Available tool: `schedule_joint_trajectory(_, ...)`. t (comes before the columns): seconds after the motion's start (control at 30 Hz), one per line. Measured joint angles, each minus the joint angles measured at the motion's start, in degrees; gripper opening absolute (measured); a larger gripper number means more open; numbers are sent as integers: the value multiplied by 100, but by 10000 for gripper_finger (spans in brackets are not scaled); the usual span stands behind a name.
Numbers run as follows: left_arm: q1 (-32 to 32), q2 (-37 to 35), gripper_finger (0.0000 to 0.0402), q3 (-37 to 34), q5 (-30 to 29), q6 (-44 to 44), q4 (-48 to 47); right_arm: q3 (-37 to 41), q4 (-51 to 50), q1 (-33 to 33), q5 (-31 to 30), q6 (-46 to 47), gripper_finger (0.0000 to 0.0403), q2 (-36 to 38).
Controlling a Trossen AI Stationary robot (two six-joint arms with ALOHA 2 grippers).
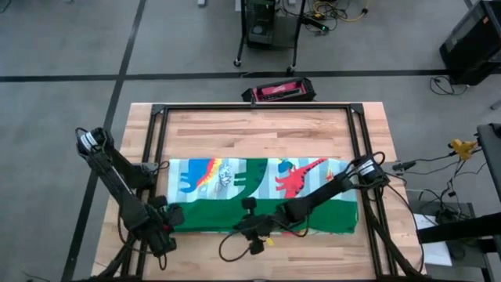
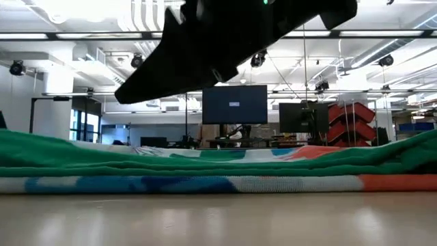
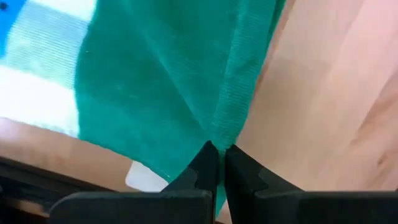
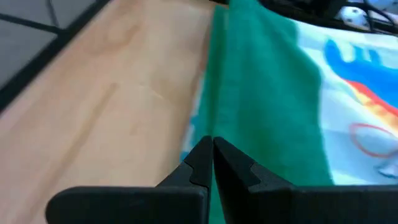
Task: Roll towel
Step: Fold the green microfiber towel
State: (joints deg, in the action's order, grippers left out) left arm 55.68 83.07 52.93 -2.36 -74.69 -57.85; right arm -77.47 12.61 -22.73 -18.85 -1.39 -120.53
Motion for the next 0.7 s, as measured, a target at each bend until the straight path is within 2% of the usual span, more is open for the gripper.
schedule_joint_trajectory(0.1, 3, 167, 0, -5, 86, 8, 132, -2, 11, 117, -193, -9, 0, 9)
schedule_joint_trajectory(0.43, 6, 552, 0, -27, 162, 224, 793, -2, -18, 293, -163, 95, 0, -48)
schedule_joint_trajectory(0.7, 7, 620, 5, -107, 253, 31, 1352, 12, -38, 289, 252, 254, 0, -115)
